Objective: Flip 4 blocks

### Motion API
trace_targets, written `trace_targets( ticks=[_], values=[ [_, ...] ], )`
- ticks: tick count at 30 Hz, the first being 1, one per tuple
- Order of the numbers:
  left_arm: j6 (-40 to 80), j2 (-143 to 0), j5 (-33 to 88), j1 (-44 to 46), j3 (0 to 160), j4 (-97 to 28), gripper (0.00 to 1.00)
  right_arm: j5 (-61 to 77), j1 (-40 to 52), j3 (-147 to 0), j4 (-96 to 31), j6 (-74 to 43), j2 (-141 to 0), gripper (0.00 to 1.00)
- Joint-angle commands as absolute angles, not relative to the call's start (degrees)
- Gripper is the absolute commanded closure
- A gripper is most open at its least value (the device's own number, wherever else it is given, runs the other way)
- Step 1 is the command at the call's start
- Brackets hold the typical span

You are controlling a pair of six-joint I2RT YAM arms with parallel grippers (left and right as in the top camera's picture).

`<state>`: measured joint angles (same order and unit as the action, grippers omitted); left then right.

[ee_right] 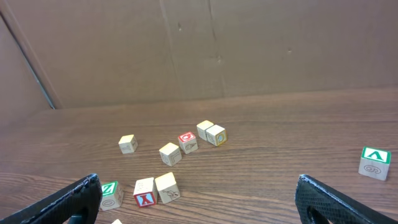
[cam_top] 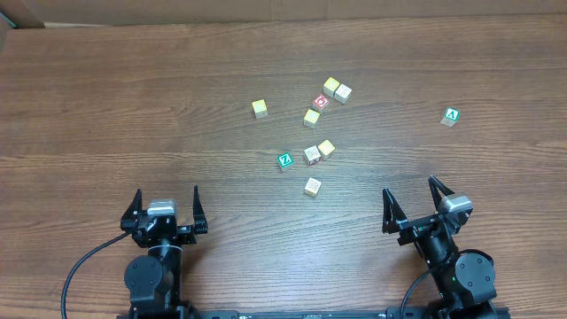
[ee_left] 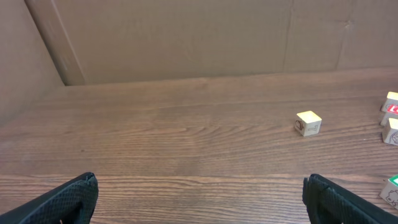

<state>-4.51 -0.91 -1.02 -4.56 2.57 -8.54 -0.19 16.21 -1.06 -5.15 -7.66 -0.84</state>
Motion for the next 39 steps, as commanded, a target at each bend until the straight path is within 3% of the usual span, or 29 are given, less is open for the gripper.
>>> trace_targets(
  ticks=[1, 17, 25, 32, 39],
  values=[
    [-4.7, -0.3, -0.2, -4.9, 2.1, -8.3, 0.0, 1.1, 16.1, -0.5, -4.7, -7.5, -0.2, 0.0],
    [-4.7, -0.3, -0.2, -4.9, 2.1, -8.3, 0.0, 11.3, 16.1, -7.1, -6.4, -7.4, -1.4, 0.0],
    [-4.7, -0.3, -0.2, -4.9, 2.1, -8.3, 0.0, 16.8, 16.1, -23.2, -14.5, -7.4, -19.2, 0.0],
    [-4.7, -0.3, -0.2, -4.9, 2.1, -8.3, 0.0, 28.7, 16.1, -46.3, -32.6, -7.4, -45.0, 0.0],
    [-4.7, -0.3, -0.2, -4.9, 2.1, -8.3, 0.0, 35.3, 16.1, -71.5, -63.0, -7.4, -69.5, 0.0]
  ],
)
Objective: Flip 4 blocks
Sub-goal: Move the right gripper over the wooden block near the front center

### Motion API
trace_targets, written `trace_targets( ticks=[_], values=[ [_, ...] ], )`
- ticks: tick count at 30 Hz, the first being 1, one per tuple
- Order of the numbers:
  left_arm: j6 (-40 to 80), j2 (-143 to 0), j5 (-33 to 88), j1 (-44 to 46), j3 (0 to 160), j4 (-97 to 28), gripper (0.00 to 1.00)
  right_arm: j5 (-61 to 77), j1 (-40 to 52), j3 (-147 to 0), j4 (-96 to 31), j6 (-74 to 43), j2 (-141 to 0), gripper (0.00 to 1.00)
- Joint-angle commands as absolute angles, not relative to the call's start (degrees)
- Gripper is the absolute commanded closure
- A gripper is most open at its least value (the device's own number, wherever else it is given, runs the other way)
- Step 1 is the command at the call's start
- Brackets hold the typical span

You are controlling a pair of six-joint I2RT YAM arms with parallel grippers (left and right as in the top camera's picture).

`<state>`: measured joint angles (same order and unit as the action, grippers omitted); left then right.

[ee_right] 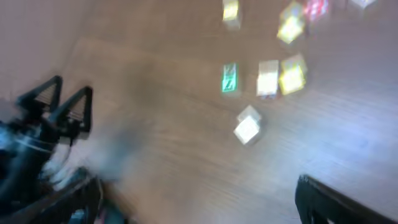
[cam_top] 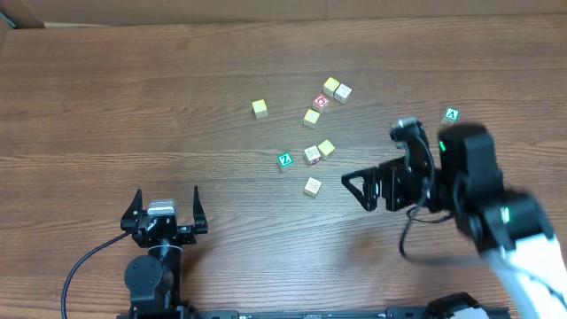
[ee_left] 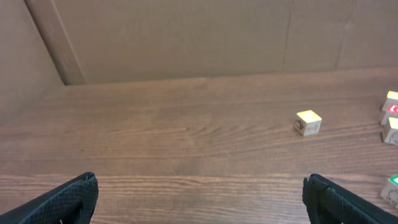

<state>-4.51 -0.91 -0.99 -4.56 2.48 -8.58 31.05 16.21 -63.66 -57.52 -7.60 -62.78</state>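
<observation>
Several small wooden blocks lie scattered mid-table: a lone cream one (cam_top: 259, 108), a far cluster round a red-faced block (cam_top: 321, 102), a green-faced block (cam_top: 284, 160), a red-lettered one (cam_top: 312, 155) and a pale one (cam_top: 312, 186). Another green block (cam_top: 451, 115) sits apart at the right. My right gripper (cam_top: 370, 159) hangs open just right of the pale block, holding nothing. Its blurred wrist view looks down on the pale block (ee_right: 247, 127) and the green block (ee_right: 229, 78). My left gripper (cam_top: 165, 206) rests open at the near left, far from the blocks (ee_left: 308, 122).
The wooden table (cam_top: 133, 97) runs out to a cardboard wall (ee_left: 186, 37) at the back. My left arm's base (cam_top: 151, 275) stands at the near edge and shows in the right wrist view (ee_right: 53, 118).
My right arm has left its rest at the near right and now reaches over the table beside the block cluster, gripper still open. No block has moved. The left arm has stayed put.
</observation>
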Motion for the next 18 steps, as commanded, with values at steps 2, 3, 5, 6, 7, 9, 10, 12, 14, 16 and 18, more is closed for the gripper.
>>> trace_targets(
  ticks=[2, 3, 5, 6, 7, 9, 10, 12, 14, 16, 18],
  values=[
    [-4.7, -0.3, -0.2, -4.9, 2.1, -8.3, 0.0, 35.3, 16.1, -76.0, -70.4, -7.5, -74.8, 0.0],
    [-4.7, -0.3, -0.2, -4.9, 2.1, -8.3, 0.0, 35.8, 16.1, -77.6, -73.6, -7.5, -77.2, 0.0],
    [-4.7, -0.3, -0.2, -4.9, 2.1, -8.3, 0.0, 37.3, 16.1, -78.6, -77.5, -7.5, -80.3, 0.0],
    [-4.7, -0.3, -0.2, -4.9, 2.1, -8.3, 0.0, 37.5, 16.1, -78.6, -79.1, -7.4, -81.5, 0.0],
    [-4.7, -0.3, -0.2, -4.9, 2.1, -8.3, 0.0, 37.4, 16.2, -78.5, -80.7, -7.4, -82.5, 0.0],
    [-4.7, -0.3, -0.2, -4.9, 2.1, -8.3, 0.0, 36.4, 16.4, -78.3, -83.2, -7.2, -83.8, 0.0],
    [-4.7, -0.3, -0.2, -4.9, 2.1, -8.3, 0.0, 35.6, 16.8, -78.3, -84.1, -7.2, -84.2, 0.0],
    [-4.7, -0.3, -0.2, -4.9, 2.1, -8.3, 0.0, 34.5, 17.8, -78.3, -84.6, -7.2, -84.2, 0.0],
    [-4.7, -0.3, -0.2, -4.9, 2.1, -8.3, 0.0, 34.6, 19.5, -78.3, -84.8, -7.2, -84.1, 0.0],
    [-4.7, -0.3, -0.2, -4.9, 2.1, -8.3, 0.0, 34.6, 21.0, -78.3, -84.5, -7.2, -84.1, 0.0],
    [-4.7, -0.3, 0.2, -4.9, 2.1, -8.3, 0.0, 34.6, 22.0, -78.3, -84.5, -7.5, -84.1, 0.0]
  ],
)
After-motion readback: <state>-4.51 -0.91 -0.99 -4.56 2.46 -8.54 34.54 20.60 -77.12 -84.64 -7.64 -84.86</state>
